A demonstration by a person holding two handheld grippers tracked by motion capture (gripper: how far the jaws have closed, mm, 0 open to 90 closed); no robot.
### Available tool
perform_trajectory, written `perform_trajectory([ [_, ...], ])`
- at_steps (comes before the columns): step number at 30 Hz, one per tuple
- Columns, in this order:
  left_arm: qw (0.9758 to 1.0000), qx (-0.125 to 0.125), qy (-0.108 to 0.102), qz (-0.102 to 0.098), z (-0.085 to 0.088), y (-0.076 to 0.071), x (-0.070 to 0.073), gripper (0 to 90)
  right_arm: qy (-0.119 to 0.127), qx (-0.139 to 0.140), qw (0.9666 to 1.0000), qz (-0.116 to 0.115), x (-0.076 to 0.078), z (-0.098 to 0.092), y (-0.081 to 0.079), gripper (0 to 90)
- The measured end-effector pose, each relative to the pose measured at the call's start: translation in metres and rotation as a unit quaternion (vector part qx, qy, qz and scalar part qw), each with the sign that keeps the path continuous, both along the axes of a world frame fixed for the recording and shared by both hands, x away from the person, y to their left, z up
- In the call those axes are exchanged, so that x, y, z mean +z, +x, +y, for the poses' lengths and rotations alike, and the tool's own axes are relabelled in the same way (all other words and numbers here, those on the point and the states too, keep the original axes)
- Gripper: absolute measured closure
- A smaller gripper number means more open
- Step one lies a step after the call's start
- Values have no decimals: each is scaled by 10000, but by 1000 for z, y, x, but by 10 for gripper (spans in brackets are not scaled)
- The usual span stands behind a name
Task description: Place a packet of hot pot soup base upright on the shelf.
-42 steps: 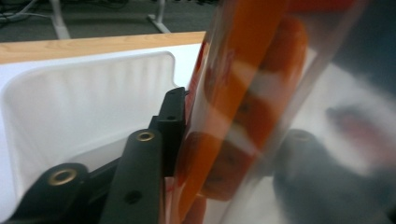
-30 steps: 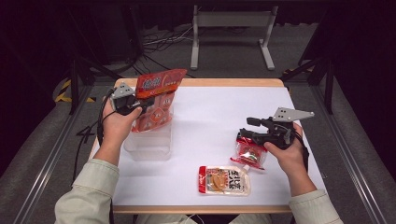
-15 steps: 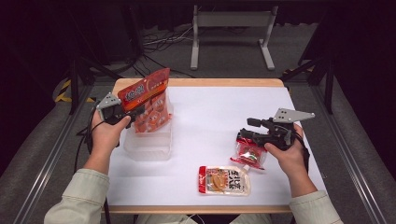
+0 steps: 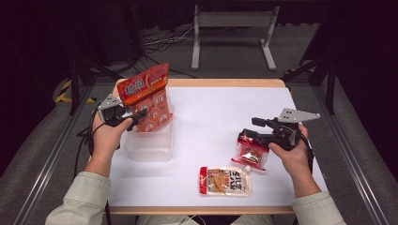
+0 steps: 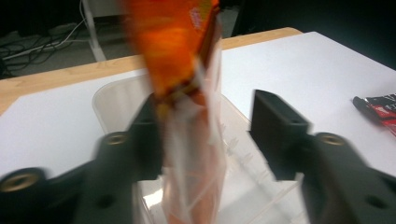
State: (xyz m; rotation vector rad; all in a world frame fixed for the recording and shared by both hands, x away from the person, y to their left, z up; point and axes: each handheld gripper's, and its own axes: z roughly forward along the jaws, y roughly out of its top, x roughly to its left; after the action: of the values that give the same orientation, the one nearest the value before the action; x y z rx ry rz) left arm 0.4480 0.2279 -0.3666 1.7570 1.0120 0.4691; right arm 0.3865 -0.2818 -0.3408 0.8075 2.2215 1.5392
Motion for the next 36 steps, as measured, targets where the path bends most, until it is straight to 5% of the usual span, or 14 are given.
perform_trajectory([
  [1,10000,14,50,-48,-1,-2,0,407,-5,-14,10000,8,0,-1,0,436],
  [4,9996,151,163,-177,0,-9,2,199,-15,-66,10000,19,0,-3,0,435],
  [8,9992,261,70,-285,8,-24,5,85,-39,-148,9999,34,-1,-8,-3,433],
  [18,9992,-186,-108,-323,16,-75,8,93,-87,-357,9993,59,-4,-23,-9,430],
  [22,9985,-490,81,-227,15,-88,12,95,-75,-384,9992,44,-4,-27,-11,429],
  [28,9958,-873,262,-128,8,-96,13,98,-80,-368,9993,37,-4,-27,-12,427],
  [36,9932,-1136,224,-100,2,-101,17,102,-86,-358,9993,65,-6,-27,-11,422],
])
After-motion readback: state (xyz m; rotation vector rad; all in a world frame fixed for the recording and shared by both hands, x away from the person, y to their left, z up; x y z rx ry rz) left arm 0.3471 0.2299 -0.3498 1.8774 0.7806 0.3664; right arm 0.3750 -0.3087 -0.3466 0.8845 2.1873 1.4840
